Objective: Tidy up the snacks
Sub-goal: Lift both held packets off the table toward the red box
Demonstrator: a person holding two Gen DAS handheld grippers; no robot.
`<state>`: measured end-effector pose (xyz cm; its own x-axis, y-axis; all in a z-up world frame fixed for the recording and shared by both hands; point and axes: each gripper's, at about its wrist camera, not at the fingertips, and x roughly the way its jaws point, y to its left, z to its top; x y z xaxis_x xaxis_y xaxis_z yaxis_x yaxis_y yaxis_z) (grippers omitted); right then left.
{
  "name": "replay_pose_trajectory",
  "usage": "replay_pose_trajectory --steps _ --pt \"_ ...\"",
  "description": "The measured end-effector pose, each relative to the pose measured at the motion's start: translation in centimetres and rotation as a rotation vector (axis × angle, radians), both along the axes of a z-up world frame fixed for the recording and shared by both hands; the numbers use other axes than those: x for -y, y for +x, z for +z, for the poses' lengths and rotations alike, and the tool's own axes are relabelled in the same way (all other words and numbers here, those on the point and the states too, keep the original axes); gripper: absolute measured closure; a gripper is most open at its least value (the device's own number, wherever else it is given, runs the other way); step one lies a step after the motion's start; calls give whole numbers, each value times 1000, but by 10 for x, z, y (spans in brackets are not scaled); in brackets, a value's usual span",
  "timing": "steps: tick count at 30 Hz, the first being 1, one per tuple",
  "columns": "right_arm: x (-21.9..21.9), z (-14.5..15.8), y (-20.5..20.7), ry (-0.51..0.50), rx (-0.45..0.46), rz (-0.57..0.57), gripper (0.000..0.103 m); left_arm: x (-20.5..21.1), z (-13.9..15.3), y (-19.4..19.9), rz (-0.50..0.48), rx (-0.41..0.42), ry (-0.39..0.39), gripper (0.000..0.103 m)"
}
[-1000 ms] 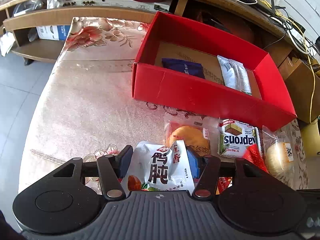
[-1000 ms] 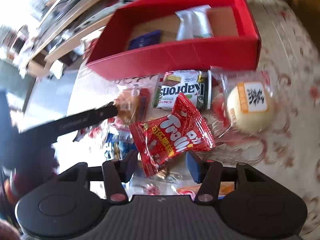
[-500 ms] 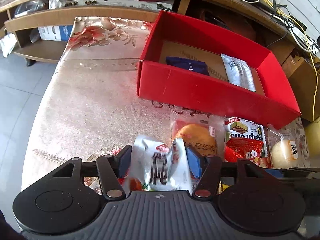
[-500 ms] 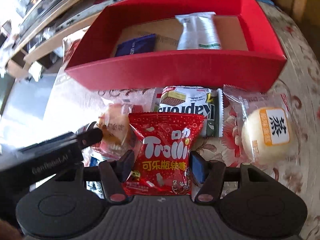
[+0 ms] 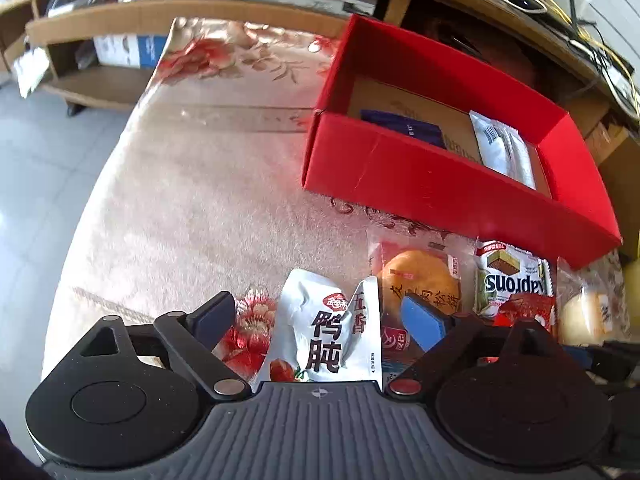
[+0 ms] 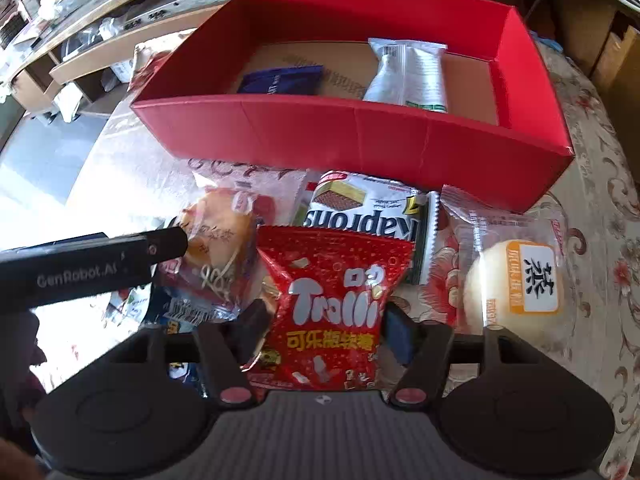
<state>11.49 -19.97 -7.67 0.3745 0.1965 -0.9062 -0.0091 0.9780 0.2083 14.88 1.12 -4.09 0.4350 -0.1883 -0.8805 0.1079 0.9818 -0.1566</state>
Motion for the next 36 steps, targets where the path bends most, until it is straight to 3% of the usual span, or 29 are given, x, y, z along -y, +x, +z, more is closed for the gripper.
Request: replay_pose_trajectory --steps 4,6,7,8,12,21,36 --pt "-3 -3 2 30 -3 35 19 -14 1 -1 54 1 -42 21" --pt "-3 -4 3 36 -4 44 19 -17 2 -1 62 7 -41 33" --pt "-4 -3 2 23 0 52 25 -18 2 -1 71 12 -29 39" --pt "-6 -3 1 -5 6 58 34 -19 3 -1 73 12 -31 40" --pt "-7 1 -5 -22 23 93 48 -14 4 -5 52 14 -20 40" --pt "-5 8 -16 -56 50 114 52 -7 11 -22 21 38 -1 41" --pt "17 44 -27 16 157 54 52 9 41 -34 -32 115 -65 41"
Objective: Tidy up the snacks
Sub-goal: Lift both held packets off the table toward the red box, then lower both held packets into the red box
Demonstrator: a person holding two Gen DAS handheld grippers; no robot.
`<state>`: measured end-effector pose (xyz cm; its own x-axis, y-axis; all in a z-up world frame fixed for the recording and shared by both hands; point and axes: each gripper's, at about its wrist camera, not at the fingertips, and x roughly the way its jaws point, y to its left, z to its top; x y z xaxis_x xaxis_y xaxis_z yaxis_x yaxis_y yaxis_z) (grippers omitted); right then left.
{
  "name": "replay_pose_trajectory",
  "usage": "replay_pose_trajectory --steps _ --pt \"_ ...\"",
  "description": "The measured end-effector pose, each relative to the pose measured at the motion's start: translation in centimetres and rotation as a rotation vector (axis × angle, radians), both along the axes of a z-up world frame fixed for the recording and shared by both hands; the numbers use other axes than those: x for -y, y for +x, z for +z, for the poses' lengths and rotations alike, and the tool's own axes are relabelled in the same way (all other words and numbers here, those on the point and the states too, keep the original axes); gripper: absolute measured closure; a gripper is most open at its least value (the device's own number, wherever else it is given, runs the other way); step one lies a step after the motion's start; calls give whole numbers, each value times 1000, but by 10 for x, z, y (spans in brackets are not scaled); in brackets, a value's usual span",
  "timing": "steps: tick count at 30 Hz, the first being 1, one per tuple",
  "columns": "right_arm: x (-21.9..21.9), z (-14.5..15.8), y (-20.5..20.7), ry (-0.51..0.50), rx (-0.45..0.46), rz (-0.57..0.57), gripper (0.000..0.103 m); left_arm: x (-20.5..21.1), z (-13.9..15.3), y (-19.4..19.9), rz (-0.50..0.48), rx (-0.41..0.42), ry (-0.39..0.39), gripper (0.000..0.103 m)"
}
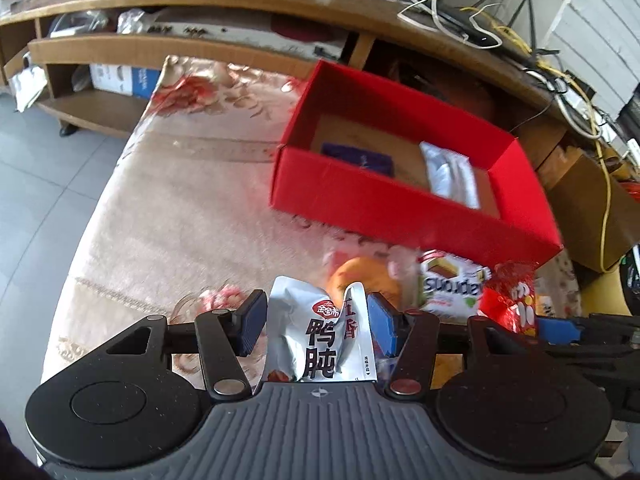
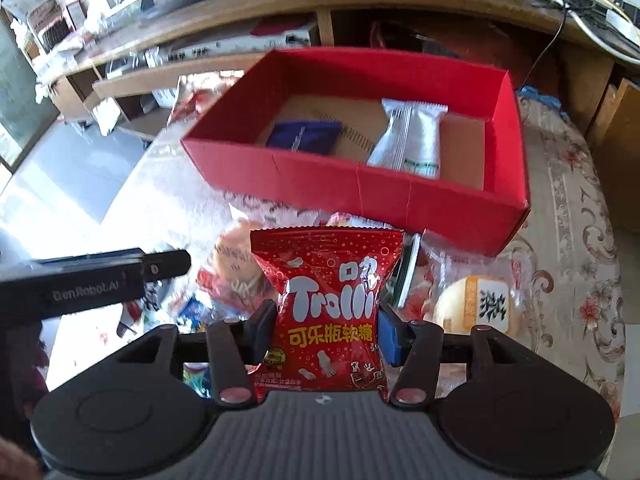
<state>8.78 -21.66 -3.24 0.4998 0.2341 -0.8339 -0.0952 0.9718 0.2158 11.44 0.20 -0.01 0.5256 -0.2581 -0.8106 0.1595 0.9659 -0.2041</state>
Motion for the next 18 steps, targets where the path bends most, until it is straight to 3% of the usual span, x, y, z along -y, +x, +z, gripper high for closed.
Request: replay_pose_trajectory --steps 18 --pt "18 22 29 32 71 -74 52 41 24 21 -47 106 16 41"
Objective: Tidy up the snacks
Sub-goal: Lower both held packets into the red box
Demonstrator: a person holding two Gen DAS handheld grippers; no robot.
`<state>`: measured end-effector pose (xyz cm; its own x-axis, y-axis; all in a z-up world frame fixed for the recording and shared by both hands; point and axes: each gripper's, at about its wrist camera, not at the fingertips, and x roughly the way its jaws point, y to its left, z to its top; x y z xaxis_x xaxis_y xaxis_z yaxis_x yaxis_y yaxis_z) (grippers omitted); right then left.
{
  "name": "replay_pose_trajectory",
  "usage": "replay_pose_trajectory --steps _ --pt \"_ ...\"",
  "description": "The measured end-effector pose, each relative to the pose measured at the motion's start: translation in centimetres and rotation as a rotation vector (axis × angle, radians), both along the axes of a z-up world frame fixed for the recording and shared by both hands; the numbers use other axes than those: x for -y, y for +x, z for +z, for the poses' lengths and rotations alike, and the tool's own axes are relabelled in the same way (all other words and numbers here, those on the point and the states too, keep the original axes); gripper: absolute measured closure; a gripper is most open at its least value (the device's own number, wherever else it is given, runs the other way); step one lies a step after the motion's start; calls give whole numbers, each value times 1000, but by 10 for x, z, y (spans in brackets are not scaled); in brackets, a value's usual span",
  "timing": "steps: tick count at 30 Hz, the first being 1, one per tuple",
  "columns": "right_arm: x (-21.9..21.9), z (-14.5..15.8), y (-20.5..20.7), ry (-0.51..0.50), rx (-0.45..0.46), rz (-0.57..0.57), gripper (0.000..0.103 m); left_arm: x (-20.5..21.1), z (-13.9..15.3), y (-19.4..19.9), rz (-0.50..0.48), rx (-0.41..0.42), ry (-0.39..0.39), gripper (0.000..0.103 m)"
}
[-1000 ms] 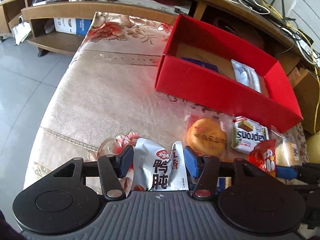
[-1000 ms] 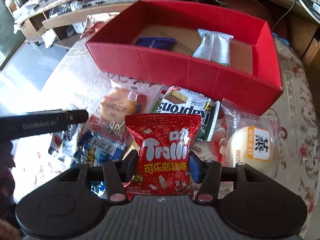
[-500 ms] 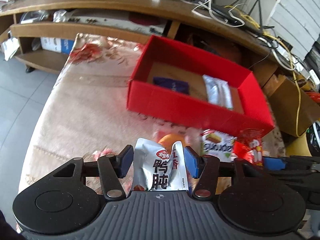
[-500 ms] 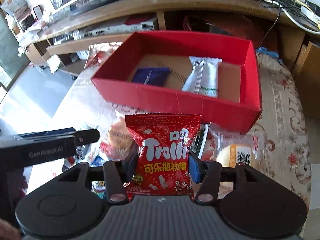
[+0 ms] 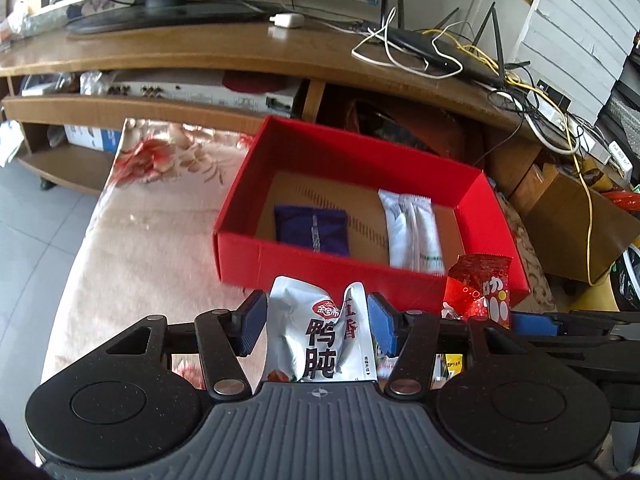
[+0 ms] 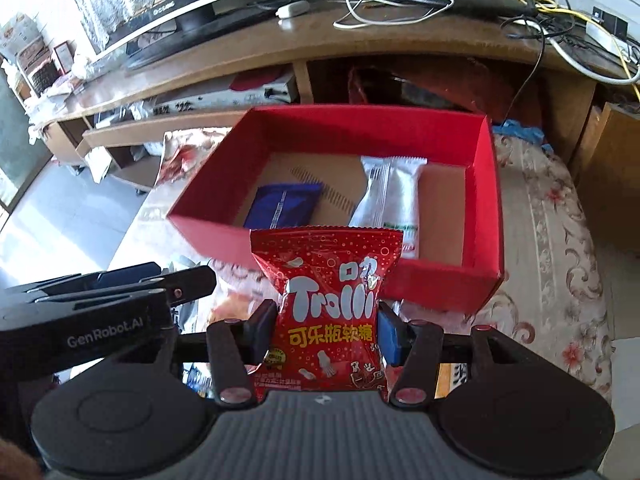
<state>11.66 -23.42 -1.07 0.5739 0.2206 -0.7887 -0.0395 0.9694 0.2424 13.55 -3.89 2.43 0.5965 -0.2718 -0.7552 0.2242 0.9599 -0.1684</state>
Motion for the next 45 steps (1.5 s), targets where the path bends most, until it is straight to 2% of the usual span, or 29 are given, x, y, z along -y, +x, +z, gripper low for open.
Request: replay_pose_trajectory --steps 9,20,28,45 --pt "14 11 23 3 39 -58 52 17 9 22 -5 39 11 41" --pt "23 16 55 -67 86 -107 52 38 5 53 -8 55 43 41" --pt "27 10 76 -98 89 -117 52 47 -3 71 1 51 68 42" --pt "28 -23 118 -87 37 -108 52 50 -32 103 37 2 93 42"
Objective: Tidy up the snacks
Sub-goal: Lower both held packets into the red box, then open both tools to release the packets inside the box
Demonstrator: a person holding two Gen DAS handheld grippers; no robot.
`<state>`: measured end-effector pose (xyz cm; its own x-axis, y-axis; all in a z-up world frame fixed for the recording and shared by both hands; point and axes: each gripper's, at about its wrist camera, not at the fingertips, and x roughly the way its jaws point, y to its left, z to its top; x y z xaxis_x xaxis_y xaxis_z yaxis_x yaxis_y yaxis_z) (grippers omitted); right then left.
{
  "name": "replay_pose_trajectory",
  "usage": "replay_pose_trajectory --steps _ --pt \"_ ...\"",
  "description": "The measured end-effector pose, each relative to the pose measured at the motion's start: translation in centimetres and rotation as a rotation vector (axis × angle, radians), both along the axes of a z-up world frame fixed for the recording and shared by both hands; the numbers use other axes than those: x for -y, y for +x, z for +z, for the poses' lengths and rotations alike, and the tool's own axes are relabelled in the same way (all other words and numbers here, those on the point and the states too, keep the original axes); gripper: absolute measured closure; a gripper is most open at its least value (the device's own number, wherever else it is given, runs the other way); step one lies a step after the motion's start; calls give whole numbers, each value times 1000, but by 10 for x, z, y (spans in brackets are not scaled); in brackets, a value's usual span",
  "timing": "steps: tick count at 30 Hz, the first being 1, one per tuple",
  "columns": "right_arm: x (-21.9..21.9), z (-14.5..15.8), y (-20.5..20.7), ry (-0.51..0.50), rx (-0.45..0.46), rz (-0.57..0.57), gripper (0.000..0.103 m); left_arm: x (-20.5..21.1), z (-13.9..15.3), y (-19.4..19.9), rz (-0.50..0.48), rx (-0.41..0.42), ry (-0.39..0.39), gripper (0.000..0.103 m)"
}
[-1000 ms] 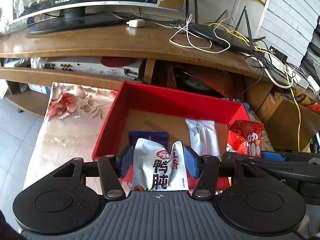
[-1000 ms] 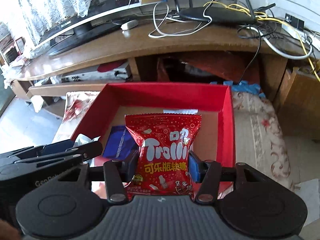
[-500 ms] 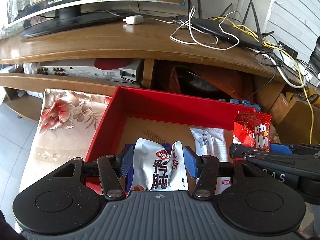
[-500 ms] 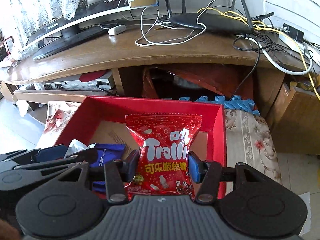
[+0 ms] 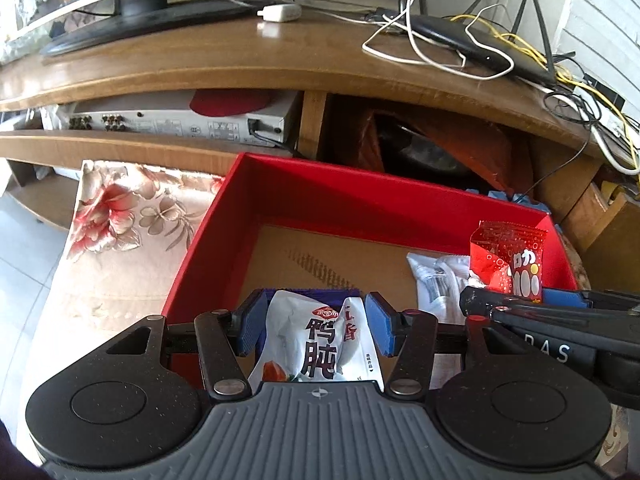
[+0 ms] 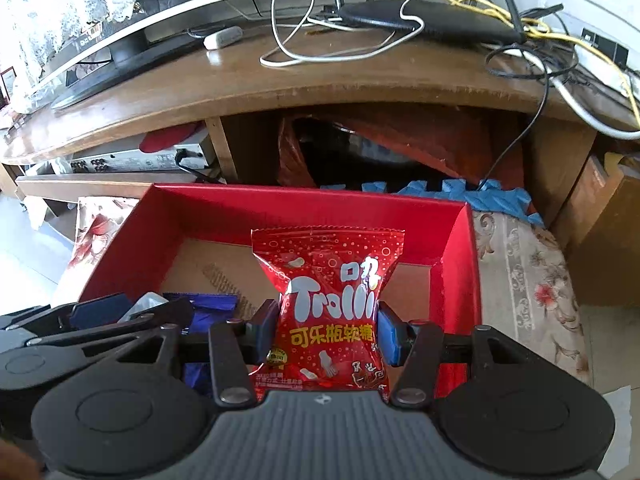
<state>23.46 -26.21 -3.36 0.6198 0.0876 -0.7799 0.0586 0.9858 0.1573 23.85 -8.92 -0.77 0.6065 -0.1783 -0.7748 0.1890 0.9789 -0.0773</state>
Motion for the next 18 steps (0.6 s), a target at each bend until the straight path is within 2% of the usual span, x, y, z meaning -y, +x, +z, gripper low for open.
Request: replay_pose_trajectory --steps 10,18 --pt "-1 -15 9 22 -35 9 51 -6 -12 7 23 -36 2 41" --pt "-2 -7 7 -8 -8 2 48 -9 -5 5 35 -24 3 34"
